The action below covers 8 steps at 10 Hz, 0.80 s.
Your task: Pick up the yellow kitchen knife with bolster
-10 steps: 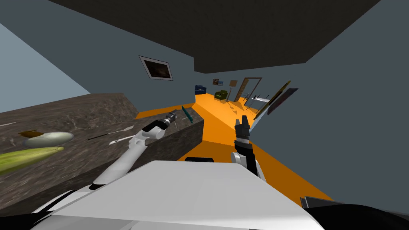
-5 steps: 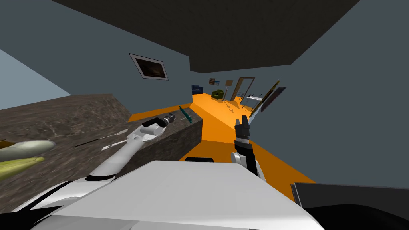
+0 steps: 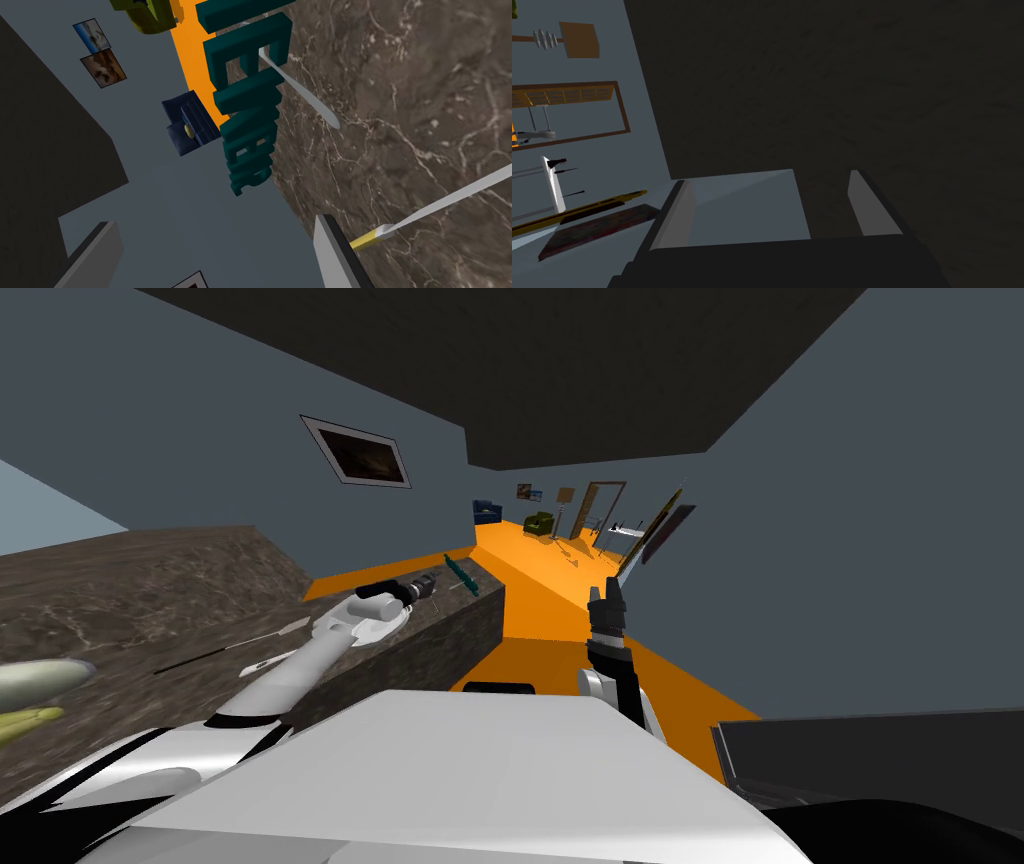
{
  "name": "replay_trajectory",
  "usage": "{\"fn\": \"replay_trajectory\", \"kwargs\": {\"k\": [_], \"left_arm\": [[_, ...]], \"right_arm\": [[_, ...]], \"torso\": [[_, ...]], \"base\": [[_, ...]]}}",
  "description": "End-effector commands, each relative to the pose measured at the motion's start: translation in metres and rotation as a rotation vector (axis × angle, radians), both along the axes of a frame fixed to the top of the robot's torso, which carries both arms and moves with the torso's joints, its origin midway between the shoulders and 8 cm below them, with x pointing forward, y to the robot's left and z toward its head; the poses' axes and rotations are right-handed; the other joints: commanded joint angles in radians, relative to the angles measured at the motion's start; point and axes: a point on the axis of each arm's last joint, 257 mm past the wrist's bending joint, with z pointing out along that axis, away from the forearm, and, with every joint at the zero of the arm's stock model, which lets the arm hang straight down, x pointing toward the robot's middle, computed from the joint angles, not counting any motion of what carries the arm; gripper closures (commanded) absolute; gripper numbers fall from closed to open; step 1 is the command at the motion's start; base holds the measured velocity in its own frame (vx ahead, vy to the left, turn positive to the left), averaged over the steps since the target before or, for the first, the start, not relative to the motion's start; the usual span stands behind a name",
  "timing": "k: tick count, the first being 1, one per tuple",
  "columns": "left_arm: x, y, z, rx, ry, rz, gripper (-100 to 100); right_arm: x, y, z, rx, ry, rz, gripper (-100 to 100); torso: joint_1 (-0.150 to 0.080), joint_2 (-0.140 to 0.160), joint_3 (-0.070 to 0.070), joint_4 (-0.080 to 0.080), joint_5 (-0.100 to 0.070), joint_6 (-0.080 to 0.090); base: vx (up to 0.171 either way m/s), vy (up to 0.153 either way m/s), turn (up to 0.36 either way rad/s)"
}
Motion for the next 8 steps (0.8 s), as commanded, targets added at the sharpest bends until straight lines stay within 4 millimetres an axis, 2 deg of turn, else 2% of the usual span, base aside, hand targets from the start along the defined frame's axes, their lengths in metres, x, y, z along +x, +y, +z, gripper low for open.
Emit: {"fn": "replay_trajectory", "kwargs": {"k": [1,2,3,5,6,7,8], "left_arm": [[-0.003,0.008,-0.012,0.009,0.061,0.003,-100],[-0.004,0.009,-0.014,0.01,0.071,0.003,-100],[-0.006,0.021,-0.022,0.021,0.126,0.008,-100],[-0.009,0.021,-0.029,0.023,0.154,0.008,-100],[-0.013,0.034,-0.036,0.032,0.208,0.013,-100],[-0.016,0.034,-0.041,0.034,0.231,0.013,-100],[-0.019,0.047,-0.046,0.045,0.277,0.019,-100]], "right_arm": [[0.0,0.0,0.0,0.0,0.0,0.0,0],[0.0,0.0,0.0,0.0,0.0,0.0,0],[0.0,0.0,0.0,0.0,0.0,0.0,0],[0.0,0.0,0.0,0.0,0.0,0.0,0],[0.0,0.0,0.0,0.0,0.0,0.0,0],[0.0,0.0,0.0,0.0,0.0,0.0,0],[0.0,0.0,0.0,0.0,0.0,0.0,0]], "torso": [[0.0,0.0,0.0,0.0,0.0,0.0],[0.0,0.0,0.0,0.0,0.0,-0.001],[-0.002,-0.001,0.0,0.0,0.0,-0.001],[-0.001,-0.001,-0.001,0.0,0.0,0.0],[-0.002,-0.001,-0.001,0.0,0.0,-0.001],[-0.001,-0.001,-0.001,0.0,0.0,0.0],[-0.001,-0.001,-0.001,0.0,0.0,-0.001]], "base": [[-0.015,0.049,-0.109],[-0.005,0.025,-0.001],[-0.004,0.039,-0.129],[-0.009,0.039,-0.082],[-0.007,0.037,-0.177],[-0.005,0.046,-0.111],[-0.01,0.061,-0.164]]}}
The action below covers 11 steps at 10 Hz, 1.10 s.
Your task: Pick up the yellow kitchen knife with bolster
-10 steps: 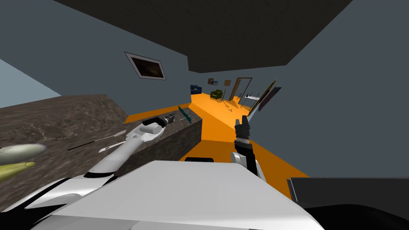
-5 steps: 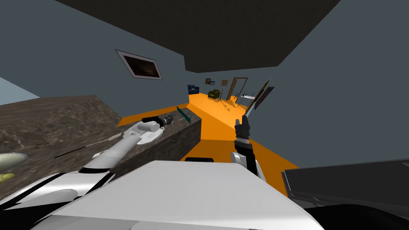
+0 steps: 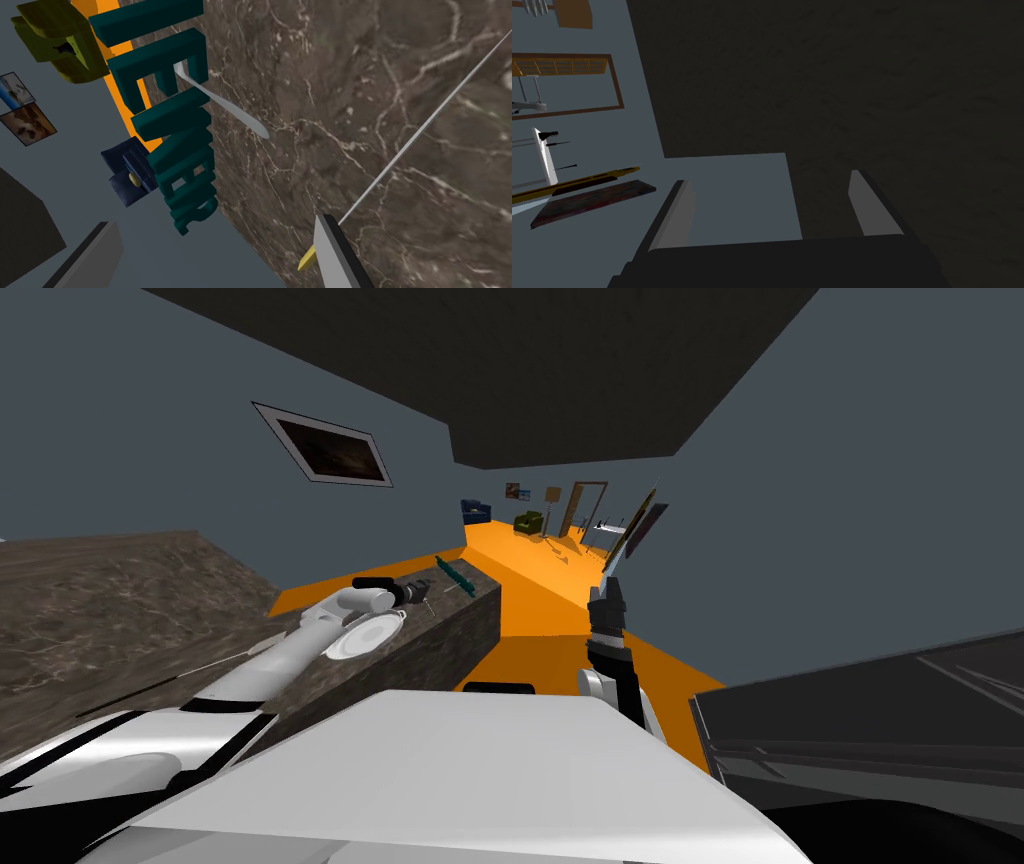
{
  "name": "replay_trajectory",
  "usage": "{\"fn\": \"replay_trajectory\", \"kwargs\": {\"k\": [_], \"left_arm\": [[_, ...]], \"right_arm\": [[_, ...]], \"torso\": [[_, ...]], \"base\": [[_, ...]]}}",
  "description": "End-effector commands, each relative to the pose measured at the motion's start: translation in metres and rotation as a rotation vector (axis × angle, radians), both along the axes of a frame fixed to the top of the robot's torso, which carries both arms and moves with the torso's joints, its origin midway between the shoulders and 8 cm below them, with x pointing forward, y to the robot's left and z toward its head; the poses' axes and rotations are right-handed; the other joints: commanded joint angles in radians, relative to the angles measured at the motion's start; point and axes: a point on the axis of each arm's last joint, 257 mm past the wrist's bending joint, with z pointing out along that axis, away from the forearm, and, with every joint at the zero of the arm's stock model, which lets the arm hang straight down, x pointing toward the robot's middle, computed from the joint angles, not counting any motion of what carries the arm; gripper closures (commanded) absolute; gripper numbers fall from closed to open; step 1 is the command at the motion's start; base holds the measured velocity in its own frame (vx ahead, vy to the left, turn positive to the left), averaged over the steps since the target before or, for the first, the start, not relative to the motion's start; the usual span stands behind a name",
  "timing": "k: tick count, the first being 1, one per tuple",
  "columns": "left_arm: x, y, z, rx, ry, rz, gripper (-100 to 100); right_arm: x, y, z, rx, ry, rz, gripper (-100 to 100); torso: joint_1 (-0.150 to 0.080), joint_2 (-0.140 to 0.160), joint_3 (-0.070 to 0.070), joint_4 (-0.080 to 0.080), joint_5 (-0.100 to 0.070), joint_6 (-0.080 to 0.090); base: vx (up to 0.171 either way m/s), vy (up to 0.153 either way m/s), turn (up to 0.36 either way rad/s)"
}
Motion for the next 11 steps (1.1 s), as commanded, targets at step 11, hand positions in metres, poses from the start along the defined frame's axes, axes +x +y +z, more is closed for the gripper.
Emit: {"fn": "replay_trajectory", "kwargs": {"k": [11], "left_arm": [[-0.061,0.047,-0.048,0.016,0.386,0.021,-100]], "right_arm": [[0.0,0.0,0.0,0.0,0.0,0.0,0]], "torso": [[0.0,-0.002,-0.001,0.0,0.0,0.0]], "base": [[0.002,0.047,-0.122]]}}
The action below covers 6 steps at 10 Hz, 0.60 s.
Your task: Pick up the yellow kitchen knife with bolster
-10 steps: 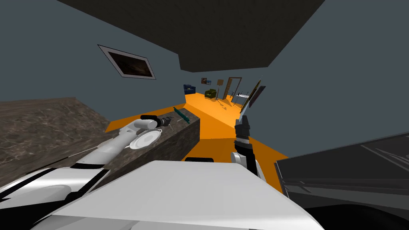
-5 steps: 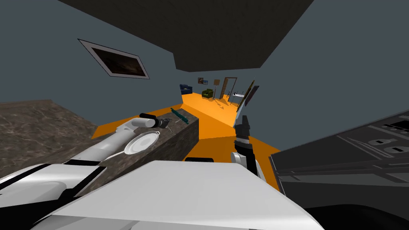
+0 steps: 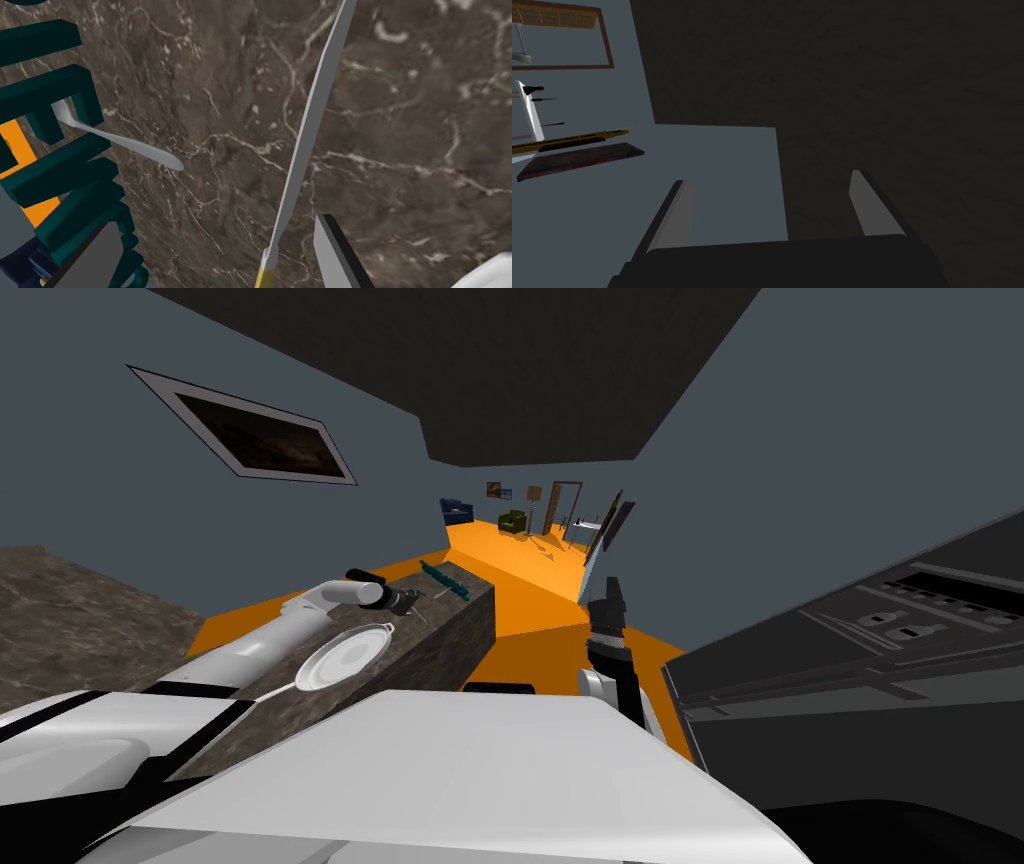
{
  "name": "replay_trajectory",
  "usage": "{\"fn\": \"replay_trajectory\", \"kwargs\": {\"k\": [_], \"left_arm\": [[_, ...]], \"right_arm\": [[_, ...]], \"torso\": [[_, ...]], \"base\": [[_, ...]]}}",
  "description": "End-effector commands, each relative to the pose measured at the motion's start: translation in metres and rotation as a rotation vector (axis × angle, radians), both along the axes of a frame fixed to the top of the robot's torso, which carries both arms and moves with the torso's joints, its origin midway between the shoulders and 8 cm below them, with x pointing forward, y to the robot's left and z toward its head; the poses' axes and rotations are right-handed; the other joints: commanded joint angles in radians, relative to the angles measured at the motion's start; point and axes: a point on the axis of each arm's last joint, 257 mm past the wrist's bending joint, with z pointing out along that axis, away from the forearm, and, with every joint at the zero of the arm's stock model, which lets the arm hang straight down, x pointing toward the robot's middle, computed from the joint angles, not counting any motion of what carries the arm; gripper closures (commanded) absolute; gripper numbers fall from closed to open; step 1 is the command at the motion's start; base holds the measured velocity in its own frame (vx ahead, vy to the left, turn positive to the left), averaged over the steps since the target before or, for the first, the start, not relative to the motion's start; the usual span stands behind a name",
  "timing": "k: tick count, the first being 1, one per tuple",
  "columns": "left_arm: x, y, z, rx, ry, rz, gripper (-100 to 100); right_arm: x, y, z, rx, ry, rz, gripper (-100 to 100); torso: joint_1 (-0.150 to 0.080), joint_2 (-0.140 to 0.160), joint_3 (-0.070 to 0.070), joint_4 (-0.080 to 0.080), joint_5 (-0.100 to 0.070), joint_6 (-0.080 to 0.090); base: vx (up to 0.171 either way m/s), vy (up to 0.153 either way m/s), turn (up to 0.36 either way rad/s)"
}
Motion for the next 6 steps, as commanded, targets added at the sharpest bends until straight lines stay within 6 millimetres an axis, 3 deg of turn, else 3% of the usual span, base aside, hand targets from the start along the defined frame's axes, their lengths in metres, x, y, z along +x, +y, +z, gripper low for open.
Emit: {"fn": "replay_trajectory", "kwargs": {"k": [1,3,6], "left_arm": [[-0.014,0.009,-0.006,-0.003,0.067,0.006,-100],[-0.022,0.009,-0.01,-0.003,0.101,0.005,-100],[-0.049,0.022,-0.018,-0.014,0.22,0.014,-100]], "right_arm": [[0.0,0.0,0.0,0.0,0.0,0.0,0],[0.0,0.0,0.0,0.0,0.0,0.0,0],[0.0,0.0,0.0,0.0,0.0,0.0,0]], "torso": [[0.0,0.0,0.0,0.0,0.0,0.0],[0.0,-0.001,0.0,0.0,0.0,0.0],[-0.001,0.0,0.0,0.0,0.0,0.0]], "base": [[0.028,0.062,-0.152],[0.014,0.032,-0.058],[0.017,0.046,-0.163]]}}
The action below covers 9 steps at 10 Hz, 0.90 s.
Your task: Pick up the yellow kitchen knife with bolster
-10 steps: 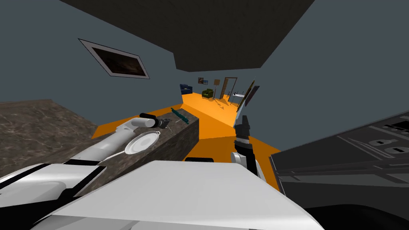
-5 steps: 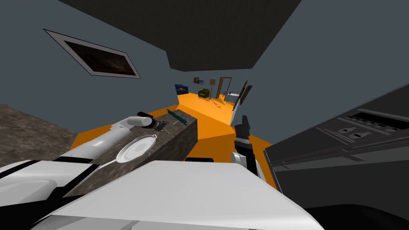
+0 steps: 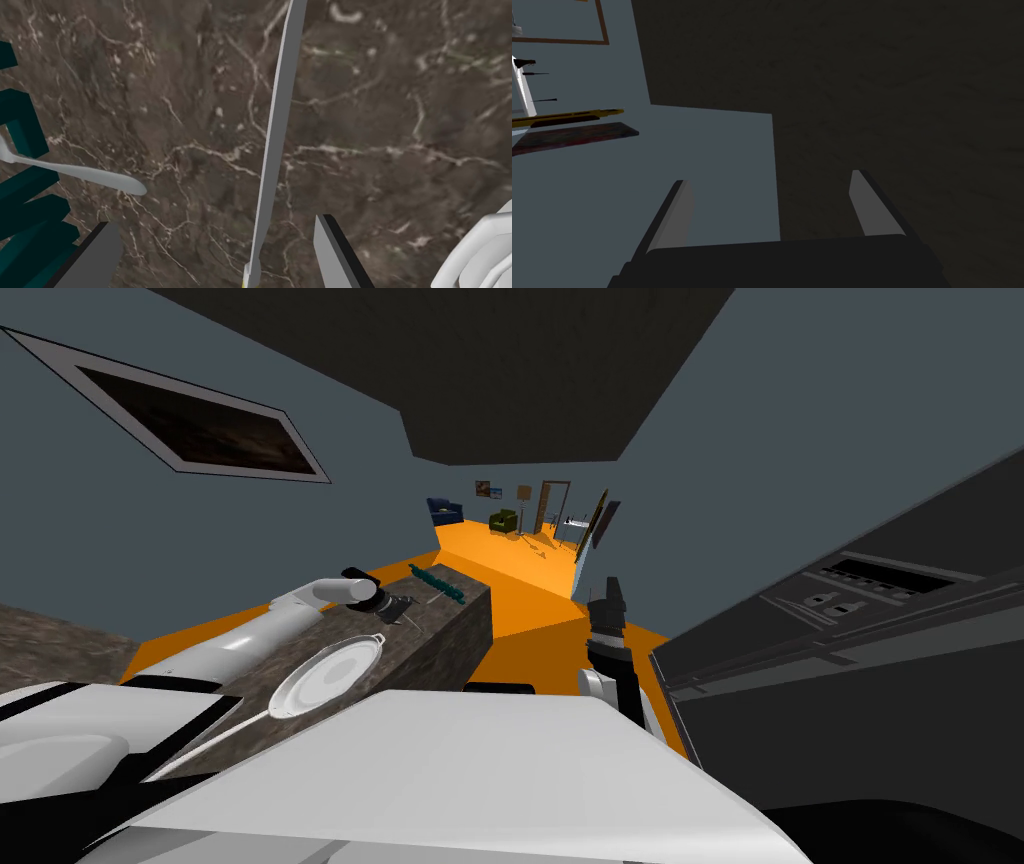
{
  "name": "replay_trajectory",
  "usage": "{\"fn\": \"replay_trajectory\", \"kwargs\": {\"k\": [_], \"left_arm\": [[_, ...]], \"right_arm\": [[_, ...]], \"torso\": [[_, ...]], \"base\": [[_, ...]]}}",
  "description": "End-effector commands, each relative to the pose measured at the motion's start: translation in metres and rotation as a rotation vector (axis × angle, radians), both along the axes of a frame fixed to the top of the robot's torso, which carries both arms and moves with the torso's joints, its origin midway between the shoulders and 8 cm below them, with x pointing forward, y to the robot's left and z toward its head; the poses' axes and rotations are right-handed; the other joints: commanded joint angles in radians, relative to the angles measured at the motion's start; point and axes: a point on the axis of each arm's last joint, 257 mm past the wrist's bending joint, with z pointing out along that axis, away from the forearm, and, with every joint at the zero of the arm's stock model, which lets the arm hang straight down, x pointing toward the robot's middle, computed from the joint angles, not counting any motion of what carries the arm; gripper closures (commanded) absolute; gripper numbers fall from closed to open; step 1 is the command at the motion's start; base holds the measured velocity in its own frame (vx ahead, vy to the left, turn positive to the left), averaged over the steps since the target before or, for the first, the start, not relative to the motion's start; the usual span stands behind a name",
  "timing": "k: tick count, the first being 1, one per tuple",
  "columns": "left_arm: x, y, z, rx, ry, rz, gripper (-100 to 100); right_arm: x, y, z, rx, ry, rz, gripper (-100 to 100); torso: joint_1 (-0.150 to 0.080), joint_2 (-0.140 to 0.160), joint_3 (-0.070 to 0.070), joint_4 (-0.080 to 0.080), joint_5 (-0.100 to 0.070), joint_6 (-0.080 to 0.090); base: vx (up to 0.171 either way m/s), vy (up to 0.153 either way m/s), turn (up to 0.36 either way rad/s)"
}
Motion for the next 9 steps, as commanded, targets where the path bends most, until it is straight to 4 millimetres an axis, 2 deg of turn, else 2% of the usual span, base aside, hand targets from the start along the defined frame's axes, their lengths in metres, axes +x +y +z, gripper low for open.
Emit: {"fn": "replay_trajectory", "kwargs": {"k": [1,4,5,6,7,9], "left_arm": [[-0.013,0.003,-0.004,-0.004,0.05,0.001,-100],[-0.041,0.012,-0.009,-0.019,0.162,0.011,-100],[-0.044,0.011,-0.01,-0.02,0.175,0.01,-100],[-0.058,0.015,-0.012,-0.029,0.224,0.014,-100],[-0.059,0.015,-0.012,-0.029,0.231,0.013,-100],[-0.083,0.019,-0.014,-0.047,0.318,0.02,-100]], "right_arm": [[0.0,0.0,0.0,0.0,0.0,0.0,0],[0.0,0.0,0.0,0.0,0.0,0.0,0],[0.0,0.0,0.0,0.0,0.0,0.0,0],[0.0,0.0,0.0,0.0,0.0,0.0,0],[0.0,0.0,0.0,0.0,0.0,0.0,0],[0.0,0.0,0.0,0.0,0.0,0.0,0]], "torso": [[0.0,0.0,0.0,0.0,0.0,0.0],[0.0,0.0,0.0,0.0,0.0,-0.001],[-0.001,-0.001,0.0,0.0,0.0,0.0],[-0.001,0.0,0.0,0.0,0.0,-0.001],[0.0,0.0,0.0,0.0,0.0,0.0],[-0.001,-0.001,0.0,0.0,0.0,0.0]], "base": [[0.022,0.05,-0.101],[0.022,0.05,-0.142],[0.02,0.048,-0.093],[0.01,0.063,-0.173],[0.013,0.051,-0.085],[0.035,0.054,-0.17]]}}
